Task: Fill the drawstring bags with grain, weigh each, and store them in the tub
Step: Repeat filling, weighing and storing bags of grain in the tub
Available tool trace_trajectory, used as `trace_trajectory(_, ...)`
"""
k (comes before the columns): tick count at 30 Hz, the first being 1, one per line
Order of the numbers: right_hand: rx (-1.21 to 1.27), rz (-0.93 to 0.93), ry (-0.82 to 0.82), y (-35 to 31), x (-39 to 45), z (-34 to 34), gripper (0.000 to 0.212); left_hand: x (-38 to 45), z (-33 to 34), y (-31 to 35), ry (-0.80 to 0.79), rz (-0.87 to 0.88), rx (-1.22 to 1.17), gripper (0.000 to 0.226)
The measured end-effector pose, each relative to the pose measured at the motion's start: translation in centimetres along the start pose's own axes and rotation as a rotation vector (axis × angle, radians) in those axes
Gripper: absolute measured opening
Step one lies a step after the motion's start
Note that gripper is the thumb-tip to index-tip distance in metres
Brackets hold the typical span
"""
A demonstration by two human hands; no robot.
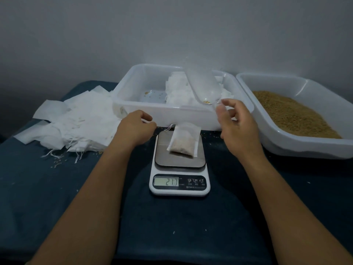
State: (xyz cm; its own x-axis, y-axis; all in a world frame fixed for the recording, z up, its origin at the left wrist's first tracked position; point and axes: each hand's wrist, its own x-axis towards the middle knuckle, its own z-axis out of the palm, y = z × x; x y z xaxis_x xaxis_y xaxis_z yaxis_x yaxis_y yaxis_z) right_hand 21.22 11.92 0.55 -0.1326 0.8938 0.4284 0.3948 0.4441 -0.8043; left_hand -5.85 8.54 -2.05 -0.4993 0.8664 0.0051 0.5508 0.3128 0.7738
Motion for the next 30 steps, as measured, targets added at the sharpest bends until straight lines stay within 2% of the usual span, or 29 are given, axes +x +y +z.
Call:
trace_trajectory(2,-0.008,0.007,0.064,-0.6,0.6,-1.1,0.024,0.0,-0.1,0.0,0.002,-0.012,0.004,0.022)
trace_trajectory(6,-0.053,0.007,0.215,-1.0,3.1,-4.7,0.048,-0.1,0.0,0.1,0.000,-0.010,0.000,0.015)
trace_trajectory(9,-0.213,0.084,0.249,0.1,5.9,-8.2,0.049,-0.2,0.1,0.2,0.005,0.001,-0.012,0.004)
trace_trajectory(12,-0.487,0.192,0.163,2.4,8.7,-11.8,0.048,-0.3,0.2,0.4,-0.004,0.019,-0.026,0.004)
trace_trajectory(16,-0.851,0.323,-0.006,6.3,11.6,-15.0,0.059,-0.9,0.7,1.1,-0.020,0.047,-0.055,0.004)
trace_trajectory(20,-1.095,0.484,-0.206,9.5,13.2,-15.8,0.049,-1.6,1.0,1.9,-0.025,0.096,-0.097,0.004)
trace_trajectory(24,-1.165,0.466,-0.306,12.0,13.3,-15.0,0.049,-1.8,1.3,2.2,-0.055,0.138,-0.127,0.006)
trace_trajectory(30,-1.319,0.401,-0.406,14.3,14.0,-15.5,0.037,-2.2,1.9,2.3,-0.119,0.158,-0.137,0.008)
